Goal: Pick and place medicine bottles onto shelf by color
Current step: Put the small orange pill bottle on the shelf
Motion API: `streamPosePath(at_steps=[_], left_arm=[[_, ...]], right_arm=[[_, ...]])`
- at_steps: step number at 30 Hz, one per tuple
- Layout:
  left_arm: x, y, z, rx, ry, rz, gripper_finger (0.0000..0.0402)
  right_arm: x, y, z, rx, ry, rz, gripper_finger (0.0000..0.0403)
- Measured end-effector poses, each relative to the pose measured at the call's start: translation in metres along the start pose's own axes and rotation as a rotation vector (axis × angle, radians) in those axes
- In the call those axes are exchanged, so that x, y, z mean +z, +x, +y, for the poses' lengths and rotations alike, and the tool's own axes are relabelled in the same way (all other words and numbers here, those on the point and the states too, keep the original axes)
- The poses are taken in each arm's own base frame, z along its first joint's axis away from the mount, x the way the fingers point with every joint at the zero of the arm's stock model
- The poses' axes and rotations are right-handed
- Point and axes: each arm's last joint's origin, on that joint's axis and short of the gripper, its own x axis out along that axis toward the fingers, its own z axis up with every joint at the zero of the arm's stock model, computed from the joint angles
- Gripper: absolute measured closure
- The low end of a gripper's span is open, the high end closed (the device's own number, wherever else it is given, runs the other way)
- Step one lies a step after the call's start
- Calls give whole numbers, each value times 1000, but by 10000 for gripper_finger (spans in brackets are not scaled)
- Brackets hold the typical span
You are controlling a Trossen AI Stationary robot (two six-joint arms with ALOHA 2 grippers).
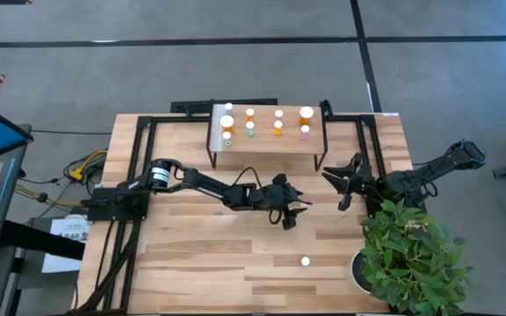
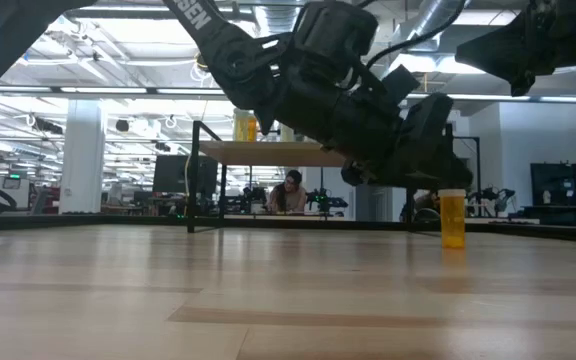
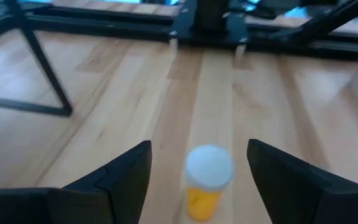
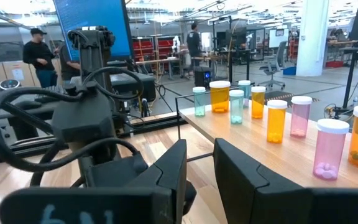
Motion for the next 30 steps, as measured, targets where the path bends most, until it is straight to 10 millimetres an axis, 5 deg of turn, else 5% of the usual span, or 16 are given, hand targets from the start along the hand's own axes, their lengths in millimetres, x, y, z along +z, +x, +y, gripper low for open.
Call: streamPosePath(at_steps=[22,30], left_arm=[[-2,1,3,-18,21,31,160],[-2,1,3,-36,21,32,222]], right_arm=[[0,0,0,0,-3,0,301],[0,0,0,0,-2,0,301]])
